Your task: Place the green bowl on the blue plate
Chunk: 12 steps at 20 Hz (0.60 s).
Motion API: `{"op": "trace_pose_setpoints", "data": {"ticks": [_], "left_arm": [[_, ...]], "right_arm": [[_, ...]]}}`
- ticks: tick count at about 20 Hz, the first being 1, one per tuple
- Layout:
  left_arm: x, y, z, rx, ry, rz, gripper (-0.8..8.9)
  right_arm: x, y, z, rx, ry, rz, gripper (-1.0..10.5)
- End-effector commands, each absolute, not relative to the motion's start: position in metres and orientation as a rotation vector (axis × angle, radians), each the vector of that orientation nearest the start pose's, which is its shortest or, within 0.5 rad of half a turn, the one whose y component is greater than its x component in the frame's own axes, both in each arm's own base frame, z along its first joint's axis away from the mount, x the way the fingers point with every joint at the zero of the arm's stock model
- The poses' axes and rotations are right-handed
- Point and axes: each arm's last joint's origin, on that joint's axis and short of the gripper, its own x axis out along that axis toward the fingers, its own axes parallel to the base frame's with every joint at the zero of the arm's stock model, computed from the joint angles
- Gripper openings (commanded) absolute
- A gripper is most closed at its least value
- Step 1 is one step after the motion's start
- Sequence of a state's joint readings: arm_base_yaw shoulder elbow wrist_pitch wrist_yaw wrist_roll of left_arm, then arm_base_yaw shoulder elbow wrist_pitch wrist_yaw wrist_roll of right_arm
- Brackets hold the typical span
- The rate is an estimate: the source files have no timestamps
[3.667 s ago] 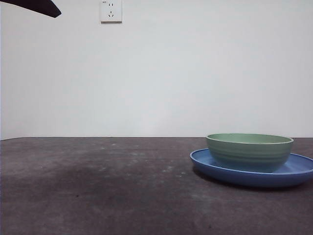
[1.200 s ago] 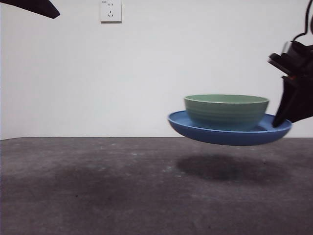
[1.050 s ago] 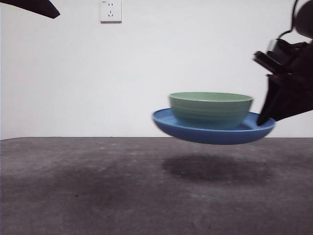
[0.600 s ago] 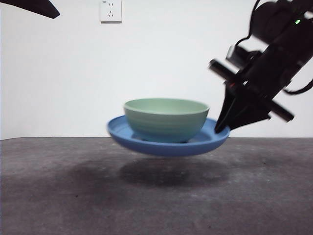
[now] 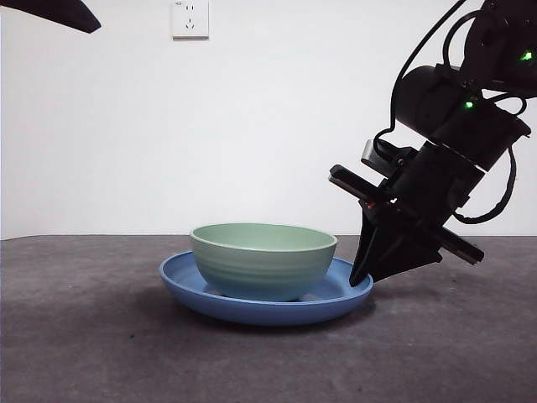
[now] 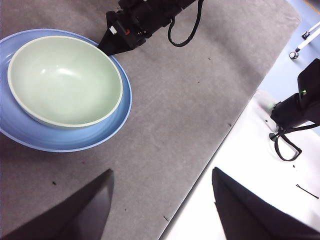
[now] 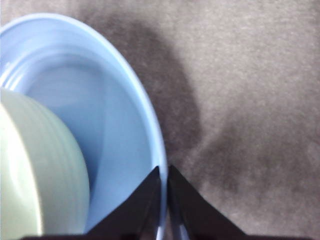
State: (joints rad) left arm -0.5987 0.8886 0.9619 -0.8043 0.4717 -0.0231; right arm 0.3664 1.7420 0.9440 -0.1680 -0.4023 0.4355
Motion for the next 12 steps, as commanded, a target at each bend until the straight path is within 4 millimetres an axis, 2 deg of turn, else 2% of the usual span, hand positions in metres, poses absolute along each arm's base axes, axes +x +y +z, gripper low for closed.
{"op": "trace_pose_setpoints", "data": {"ticks": [1, 4, 9, 12], "left_arm": [[0.128, -0.104, 0.326, 0.038, 0.760, -1.027, 3.16], [0.128, -0.104, 0.326, 0.038, 0.761, -1.026, 3.16], [0.128, -0.104, 0.326, 0.038, 0.760, -1.026, 3.16], [0.128, -0.104, 0.326, 0.038, 0.760, -1.026, 3.16]], "right_arm": [[0.309, 0.133, 0.152, 0.402, 1.124, 0.479, 0.1], [0.310, 0.133, 0.153, 0.399, 1.120, 0.473, 1.7], [0.306, 0.131, 0.168, 0.398, 1.083, 0.482, 1.7], [0.294, 0.124, 0.193, 0.329, 1.032, 0.447, 1.7]]}}
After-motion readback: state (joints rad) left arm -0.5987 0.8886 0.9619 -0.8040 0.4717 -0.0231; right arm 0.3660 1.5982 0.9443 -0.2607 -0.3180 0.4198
